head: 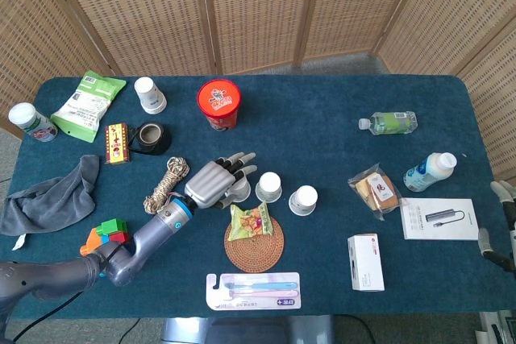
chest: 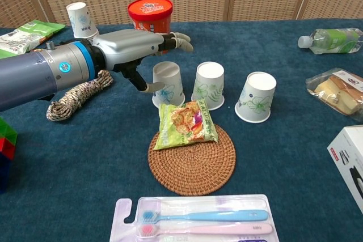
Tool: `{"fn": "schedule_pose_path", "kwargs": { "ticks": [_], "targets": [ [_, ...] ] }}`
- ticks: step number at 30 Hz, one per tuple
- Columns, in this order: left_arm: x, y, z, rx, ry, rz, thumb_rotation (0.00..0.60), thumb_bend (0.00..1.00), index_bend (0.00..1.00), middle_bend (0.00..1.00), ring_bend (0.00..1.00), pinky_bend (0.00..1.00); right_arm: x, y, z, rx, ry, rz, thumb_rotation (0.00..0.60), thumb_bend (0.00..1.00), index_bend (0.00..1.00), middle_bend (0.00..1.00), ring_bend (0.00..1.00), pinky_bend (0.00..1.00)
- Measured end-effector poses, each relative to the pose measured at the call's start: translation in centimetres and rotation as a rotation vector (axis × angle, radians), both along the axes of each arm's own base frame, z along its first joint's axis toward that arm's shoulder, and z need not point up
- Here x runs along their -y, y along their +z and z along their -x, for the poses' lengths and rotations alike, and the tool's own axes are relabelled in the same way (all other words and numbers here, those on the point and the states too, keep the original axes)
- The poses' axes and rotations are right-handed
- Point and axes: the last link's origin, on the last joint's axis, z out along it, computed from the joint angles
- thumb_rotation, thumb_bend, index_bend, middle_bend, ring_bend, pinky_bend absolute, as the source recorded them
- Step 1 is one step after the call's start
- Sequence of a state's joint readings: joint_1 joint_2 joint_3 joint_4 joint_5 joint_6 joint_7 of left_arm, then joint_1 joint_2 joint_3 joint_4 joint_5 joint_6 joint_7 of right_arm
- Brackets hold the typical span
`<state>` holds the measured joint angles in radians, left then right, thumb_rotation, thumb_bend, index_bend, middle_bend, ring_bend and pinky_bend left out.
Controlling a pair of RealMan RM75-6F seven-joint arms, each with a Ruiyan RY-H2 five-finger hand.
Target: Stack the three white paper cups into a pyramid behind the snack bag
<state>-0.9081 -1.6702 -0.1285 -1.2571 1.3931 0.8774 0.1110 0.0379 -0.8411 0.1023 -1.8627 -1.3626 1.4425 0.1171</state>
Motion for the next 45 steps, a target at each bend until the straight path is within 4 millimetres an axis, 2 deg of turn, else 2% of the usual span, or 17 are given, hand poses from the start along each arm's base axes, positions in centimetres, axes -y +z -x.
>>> {"fn": "schedule_pose_path", "kwargs": {
  "ticks": [5,12,24,29,34,45],
  "targets": [
    [0.0,1.3,0.1,-0.017,0.003,-0.003,0.600,0.45,0.00,0.00,0.00,0.11,0.0,-0.1,-0.1,0.005,0.004,-0.001,0.600,0.55,0.00,0.00,0.00,0.00],
    [0.5,2.5,0.6,-0.090,0.010,0.007,0.600,0.45,0.02,0.00,0.00,0.16,0.0,-0.1,-0.1,0.014,0.005,-0.003,0.600,0.55,0.00,0.00,0.00,0.00],
    [0.2,0.5,0.0,-0.105,0.036,0.022,0.600,0.45,0.12,0.00,0.00,0.32,-0.8,0.3,0.3,0.021,-0.014,0.013,0.600,0.55,0.00,0.00,0.00,0.00],
    [0.1,-0.2,-0.5,-0.088,0.033,0.016,0.600,0.45,0.20,0.00,0.01,0.39,-1.0,0.4,0.4,0.021,-0.022,0.021,0.600,0.55,0.00,0.00,0.00,0.00],
    [-0.1,-0.5,-0.8,-0.072,0.029,0.009,0.600,0.45,0.27,0.05,0.10,0.47,-1.2,0.5,0.4,0.021,-0.026,0.023,0.600,0.55,0.00,0.00,0.00,0.00],
    [-0.4,-0.9,-1.0,-0.039,0.030,-0.013,0.600,0.45,0.36,0.13,0.23,0.57,-1.1,0.5,0.5,0.022,-0.028,0.023,0.600,0.55,0.00,0.00,0.00,0.00]
  ]
}}
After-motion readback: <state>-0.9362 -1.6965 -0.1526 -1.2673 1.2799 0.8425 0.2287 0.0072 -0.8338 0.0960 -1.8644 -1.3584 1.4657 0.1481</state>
